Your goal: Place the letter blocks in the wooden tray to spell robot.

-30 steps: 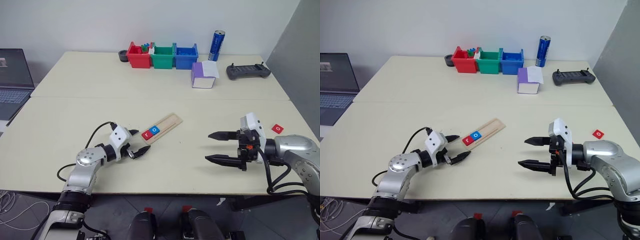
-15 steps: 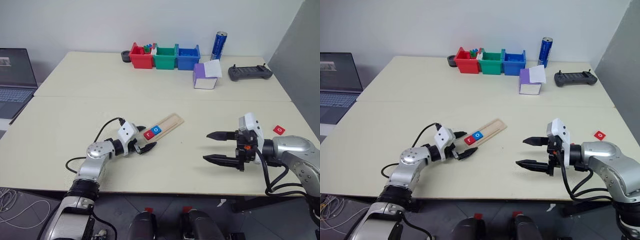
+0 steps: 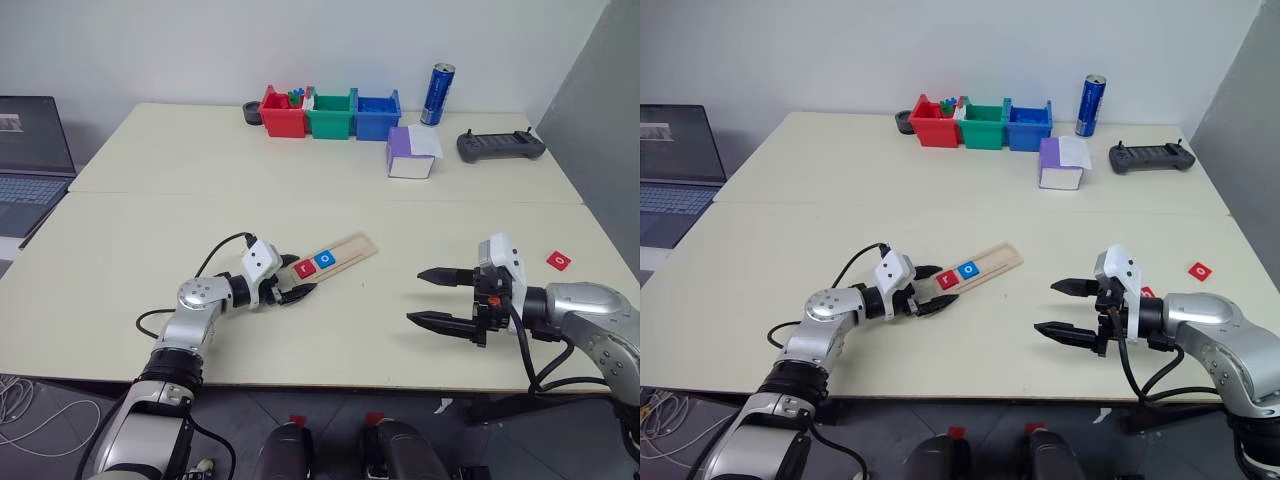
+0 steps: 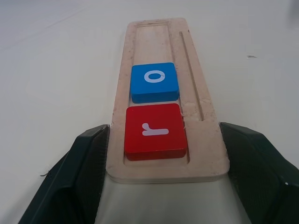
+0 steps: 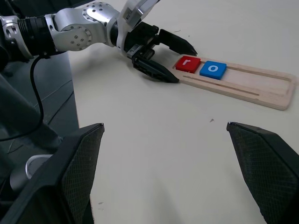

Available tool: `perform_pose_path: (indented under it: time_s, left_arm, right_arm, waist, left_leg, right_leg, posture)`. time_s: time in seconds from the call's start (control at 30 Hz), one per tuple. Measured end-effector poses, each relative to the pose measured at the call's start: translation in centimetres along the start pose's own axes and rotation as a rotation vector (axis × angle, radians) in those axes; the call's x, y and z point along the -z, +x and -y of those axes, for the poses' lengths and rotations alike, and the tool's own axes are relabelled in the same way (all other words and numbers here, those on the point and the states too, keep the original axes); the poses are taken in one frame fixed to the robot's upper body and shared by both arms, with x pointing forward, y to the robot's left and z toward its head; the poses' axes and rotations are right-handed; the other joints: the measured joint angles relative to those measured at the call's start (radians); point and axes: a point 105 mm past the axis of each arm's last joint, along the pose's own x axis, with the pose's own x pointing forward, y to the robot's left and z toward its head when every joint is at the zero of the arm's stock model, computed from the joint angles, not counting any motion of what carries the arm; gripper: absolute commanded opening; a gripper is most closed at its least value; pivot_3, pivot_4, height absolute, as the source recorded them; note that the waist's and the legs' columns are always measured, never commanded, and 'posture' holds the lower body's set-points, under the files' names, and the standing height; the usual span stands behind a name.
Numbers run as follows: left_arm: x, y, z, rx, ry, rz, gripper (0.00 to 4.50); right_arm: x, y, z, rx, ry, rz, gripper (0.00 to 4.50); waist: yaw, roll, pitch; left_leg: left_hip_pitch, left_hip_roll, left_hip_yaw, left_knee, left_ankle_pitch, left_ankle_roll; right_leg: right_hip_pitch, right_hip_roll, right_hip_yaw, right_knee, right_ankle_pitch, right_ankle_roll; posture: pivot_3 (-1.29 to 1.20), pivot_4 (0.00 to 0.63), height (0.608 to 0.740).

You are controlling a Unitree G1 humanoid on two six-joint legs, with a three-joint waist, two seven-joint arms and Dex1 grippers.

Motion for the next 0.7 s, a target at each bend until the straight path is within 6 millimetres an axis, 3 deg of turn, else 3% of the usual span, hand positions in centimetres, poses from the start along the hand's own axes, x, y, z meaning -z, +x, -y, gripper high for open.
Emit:
perform_pose_path:
  time_s: [0.4,0.7]
  left_arm:
    - [-1.1,1.3,4.7,0.411,0.082,0.004,3.36]
    - [-1.3,1.6,6.2,0.485,0.094,0.02,3.36]
  right_arm:
    - [2.5,-2.8,-1.8,0.115,0.066,-0.054,4.5]
    - [2.7,-3.2,-2.2,0.157,0.068,-0.061,4.5]
  waist:
    - [0.004,-0.001,-0.001]
    - [0.0,-0.001,-0.001]
  left_leg:
    - [0.0,0.0,0.0,0.0,0.0,0.0]
    - [0.0,-0.001,-0.001,0.0,0.0,0.0]
  right_leg:
    - [0.0,0.0,0.0,0.0,0.0,0.0]
    - [0.0,0.0,0.0,0.0,0.0,0.0]
  posture:
    - [0.0,0.15,0.74]
    - [0.0,0.15,0.74]
